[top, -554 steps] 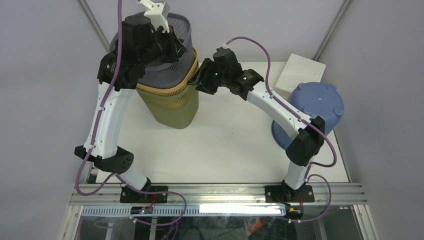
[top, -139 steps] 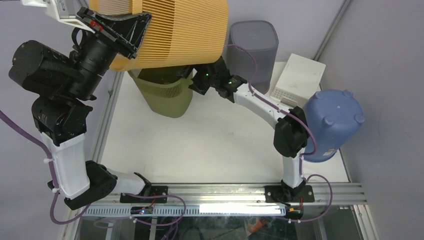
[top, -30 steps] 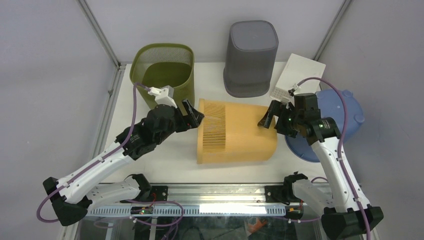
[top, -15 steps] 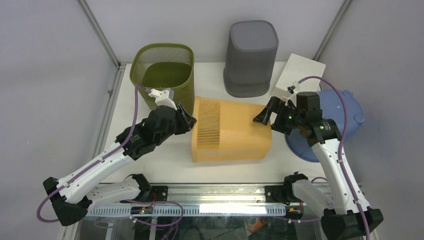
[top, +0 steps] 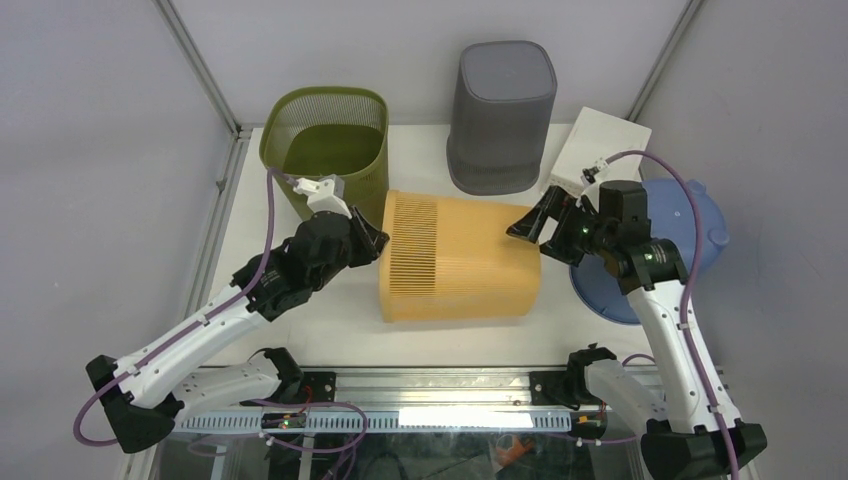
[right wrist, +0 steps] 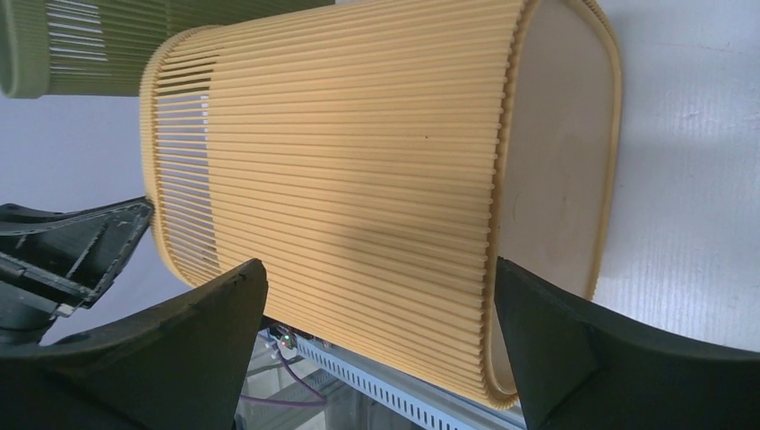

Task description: Turn the large container upside down

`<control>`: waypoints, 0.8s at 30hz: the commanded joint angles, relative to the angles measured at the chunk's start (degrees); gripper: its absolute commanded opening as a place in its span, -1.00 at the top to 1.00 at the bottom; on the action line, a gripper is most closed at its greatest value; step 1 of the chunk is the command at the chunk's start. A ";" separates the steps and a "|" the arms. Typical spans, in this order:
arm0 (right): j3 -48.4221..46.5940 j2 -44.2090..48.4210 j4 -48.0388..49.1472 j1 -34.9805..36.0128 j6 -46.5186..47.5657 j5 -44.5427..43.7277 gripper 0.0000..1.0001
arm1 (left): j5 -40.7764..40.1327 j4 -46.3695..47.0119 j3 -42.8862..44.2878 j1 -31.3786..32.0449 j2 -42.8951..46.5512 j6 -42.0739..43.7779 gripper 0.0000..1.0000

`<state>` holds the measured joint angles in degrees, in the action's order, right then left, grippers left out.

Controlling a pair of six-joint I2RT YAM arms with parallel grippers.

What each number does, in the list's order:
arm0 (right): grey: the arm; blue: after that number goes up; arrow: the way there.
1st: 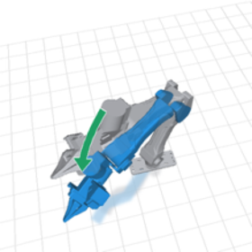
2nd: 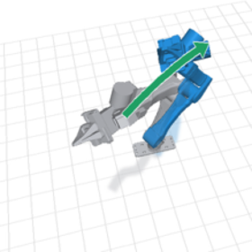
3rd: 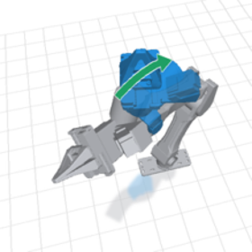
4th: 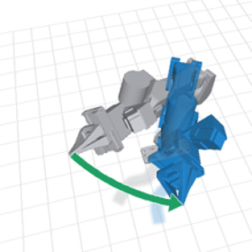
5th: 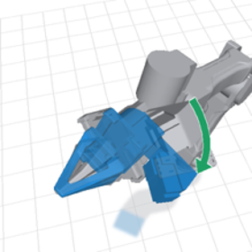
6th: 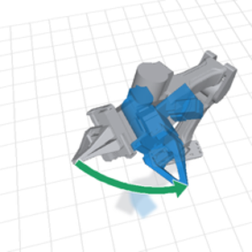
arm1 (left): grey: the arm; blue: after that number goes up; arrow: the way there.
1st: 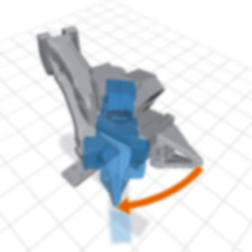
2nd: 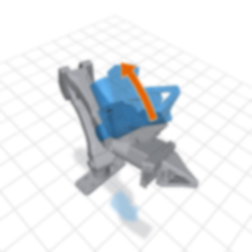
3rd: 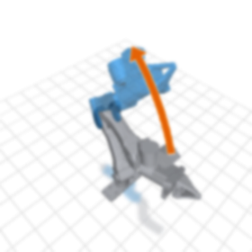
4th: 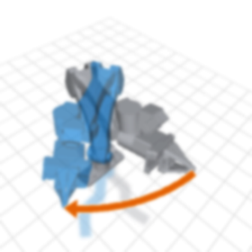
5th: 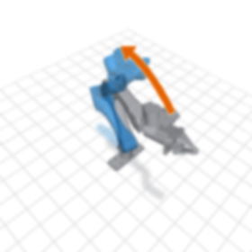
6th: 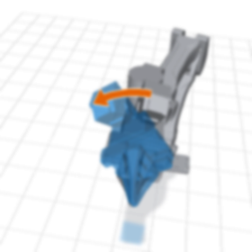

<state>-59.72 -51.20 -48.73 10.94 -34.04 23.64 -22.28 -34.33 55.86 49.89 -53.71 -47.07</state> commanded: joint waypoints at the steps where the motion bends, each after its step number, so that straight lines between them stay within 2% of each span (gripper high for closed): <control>1: -7.76 3.14 9.06 0.49 -3.59 8.80 -0.97 | 4.71 3.96 -2.45 0.83 -3.05 1.04 0.69; 10: -18.97 -0.14 8.15 0.49 -2.56 10.33 -0.94 | 8.71 10.96 0.08 0.82 -9.38 2.59 0.66; 14: -22.04 -2.08 8.77 0.49 -1.88 11.35 -0.94 | 10.34 14.24 2.16 0.90 -12.71 3.89 0.57; 20: -23.64 -4.47 11.65 0.49 -1.91 12.86 -0.98 | 11.91 18.01 4.46 0.83 -18.22 5.14 0.43; 24: -21.86 -5.80 12.68 0.62 -3.26 13.66 -0.98 | 12.91 20.27 5.01 0.84 -20.79 5.28 0.41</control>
<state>-81.69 -56.03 -39.90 11.18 -35.31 33.04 -13.04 -20.95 57.80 50.26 -73.36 -43.24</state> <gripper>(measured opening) 0.990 0.287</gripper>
